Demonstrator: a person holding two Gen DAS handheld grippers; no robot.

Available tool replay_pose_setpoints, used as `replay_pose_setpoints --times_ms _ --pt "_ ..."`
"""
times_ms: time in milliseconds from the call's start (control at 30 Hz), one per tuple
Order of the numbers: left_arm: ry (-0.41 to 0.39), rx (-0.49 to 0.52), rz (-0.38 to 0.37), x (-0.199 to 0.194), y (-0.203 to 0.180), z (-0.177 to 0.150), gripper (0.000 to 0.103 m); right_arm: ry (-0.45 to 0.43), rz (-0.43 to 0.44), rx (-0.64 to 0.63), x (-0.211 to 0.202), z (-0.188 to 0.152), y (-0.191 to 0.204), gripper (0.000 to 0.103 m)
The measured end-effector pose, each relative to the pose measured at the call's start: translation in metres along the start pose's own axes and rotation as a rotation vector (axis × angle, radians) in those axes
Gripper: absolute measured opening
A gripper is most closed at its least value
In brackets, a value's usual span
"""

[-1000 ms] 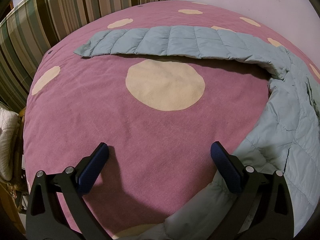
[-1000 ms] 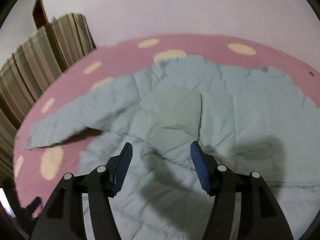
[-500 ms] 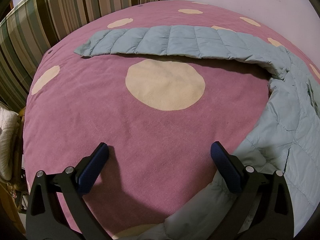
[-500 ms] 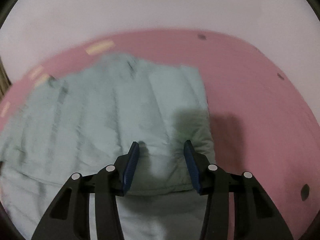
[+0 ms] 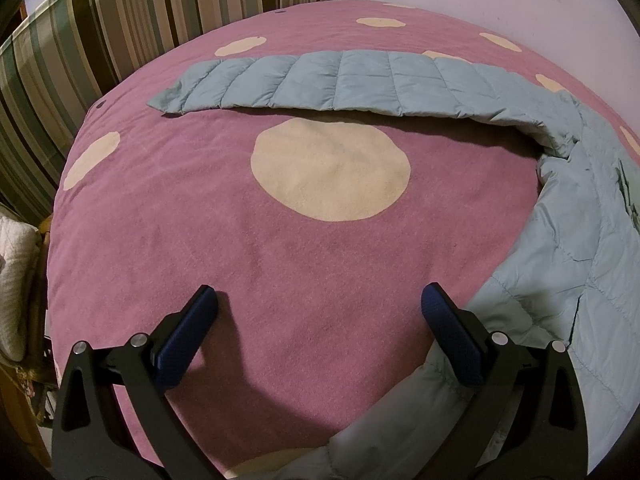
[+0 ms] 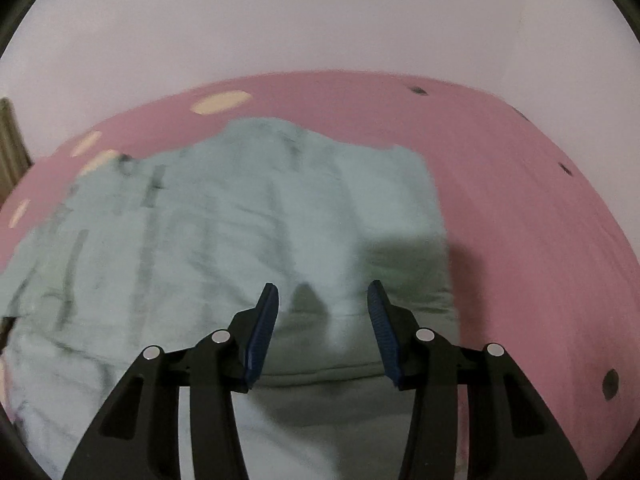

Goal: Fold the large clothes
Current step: 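Open the right tool and release the sleeve onto the jacket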

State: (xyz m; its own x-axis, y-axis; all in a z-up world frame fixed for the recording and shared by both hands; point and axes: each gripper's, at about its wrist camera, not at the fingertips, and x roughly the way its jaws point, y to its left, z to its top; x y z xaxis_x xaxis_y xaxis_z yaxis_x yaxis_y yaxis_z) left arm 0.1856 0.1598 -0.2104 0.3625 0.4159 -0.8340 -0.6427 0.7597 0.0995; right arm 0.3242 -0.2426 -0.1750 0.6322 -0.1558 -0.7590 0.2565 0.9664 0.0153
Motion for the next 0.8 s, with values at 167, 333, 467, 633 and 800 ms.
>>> replay_pose_setpoints --times_ms 167,333,467,633,800 --pt "0.001 0.001 0.001 -0.001 0.000 0.000 0.101 0.006 0.058 -0.083 0.002 0.001 0.046 0.047" --pt "0.004 -0.001 -0.001 0.000 0.000 0.000 0.101 0.061 0.068 -0.091 0.017 -0.014 0.059 0.047" --pt "0.004 -0.001 -0.001 0.000 0.000 0.000 0.101 0.085 0.053 -0.092 0.020 -0.029 0.060 0.047" --pt "0.004 0.000 -0.001 0.000 0.000 0.001 0.101 0.079 0.036 -0.103 0.022 -0.037 0.060 0.047" --pt "0.004 -0.001 -0.002 0.000 0.000 0.001 0.101 0.072 0.036 -0.105 0.022 -0.038 0.059 0.047"
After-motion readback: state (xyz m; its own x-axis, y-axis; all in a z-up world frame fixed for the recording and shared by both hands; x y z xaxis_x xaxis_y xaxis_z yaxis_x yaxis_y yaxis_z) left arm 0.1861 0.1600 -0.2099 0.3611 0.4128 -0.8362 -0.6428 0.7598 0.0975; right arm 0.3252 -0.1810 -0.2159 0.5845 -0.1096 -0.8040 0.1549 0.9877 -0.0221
